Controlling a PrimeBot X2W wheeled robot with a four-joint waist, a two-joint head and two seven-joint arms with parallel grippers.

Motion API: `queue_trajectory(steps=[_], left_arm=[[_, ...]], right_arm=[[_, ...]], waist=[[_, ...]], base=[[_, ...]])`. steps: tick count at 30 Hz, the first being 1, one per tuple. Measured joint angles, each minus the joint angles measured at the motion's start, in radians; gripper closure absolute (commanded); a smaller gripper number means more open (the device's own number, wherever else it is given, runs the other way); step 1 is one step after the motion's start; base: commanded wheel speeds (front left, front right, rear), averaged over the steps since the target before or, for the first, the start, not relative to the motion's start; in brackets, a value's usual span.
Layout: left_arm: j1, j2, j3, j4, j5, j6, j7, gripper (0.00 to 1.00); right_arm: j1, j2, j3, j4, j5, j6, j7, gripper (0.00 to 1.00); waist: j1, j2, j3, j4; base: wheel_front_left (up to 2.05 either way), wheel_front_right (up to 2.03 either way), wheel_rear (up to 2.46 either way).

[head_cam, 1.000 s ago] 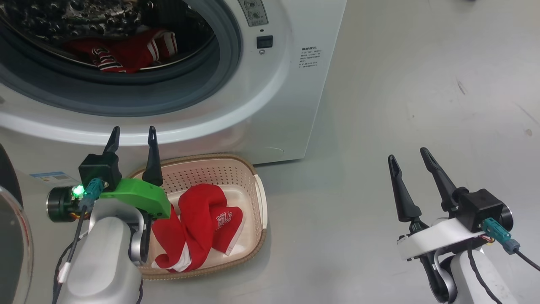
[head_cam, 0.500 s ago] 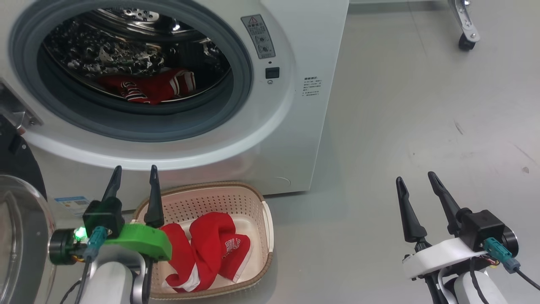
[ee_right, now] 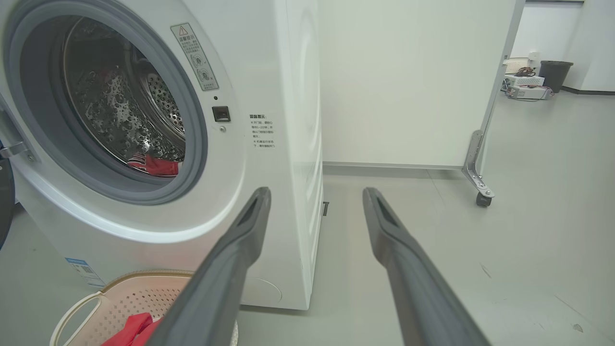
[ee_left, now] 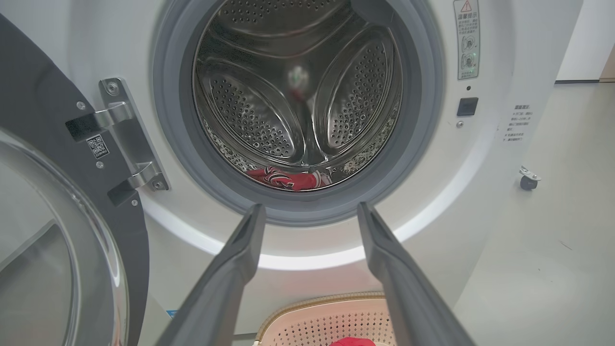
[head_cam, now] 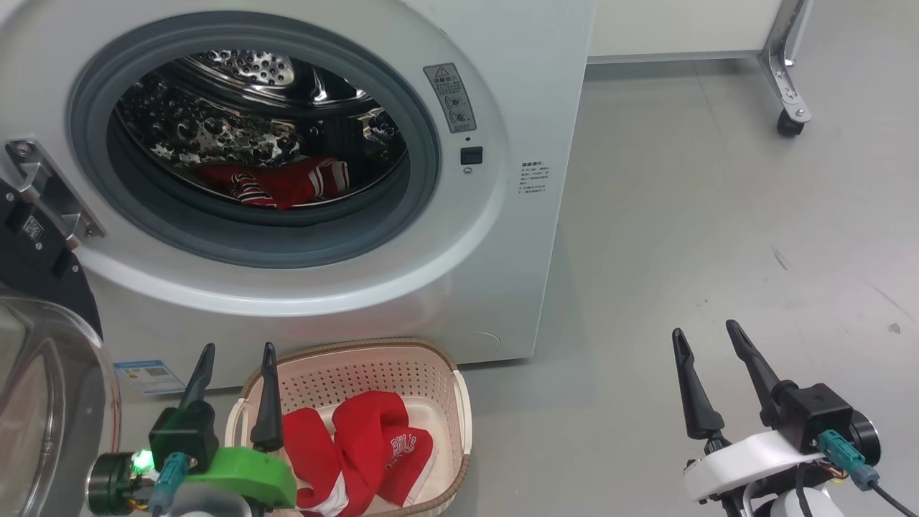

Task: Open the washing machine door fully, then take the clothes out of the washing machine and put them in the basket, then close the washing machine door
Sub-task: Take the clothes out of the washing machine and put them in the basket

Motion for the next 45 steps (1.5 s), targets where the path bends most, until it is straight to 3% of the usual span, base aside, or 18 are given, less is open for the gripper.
queue_trajectory(steps=[26, 45], left_arm=[[0.097, 0.004, -0.001, -0.159, 0.012, 0.007, 0.032, 0.0], [0.112, 0.005, 0.002, -0.238, 0.029, 0.015, 0.058, 0.0]], right_arm=[[0.036, 0.004, 0.011, -0.048, 0.0, -0.018, 0.009, 0.0], [0.048, -0.003, 0.016, -0.087, 0.0, -0.017, 0.019, 0.0]], waist=[[0.0, 0.0, -0.012, 0.018], [0.0, 0.0, 0.04, 0.032]], base=[[0.0, 0.0, 0.0], [0.0, 0.0, 0.0]])
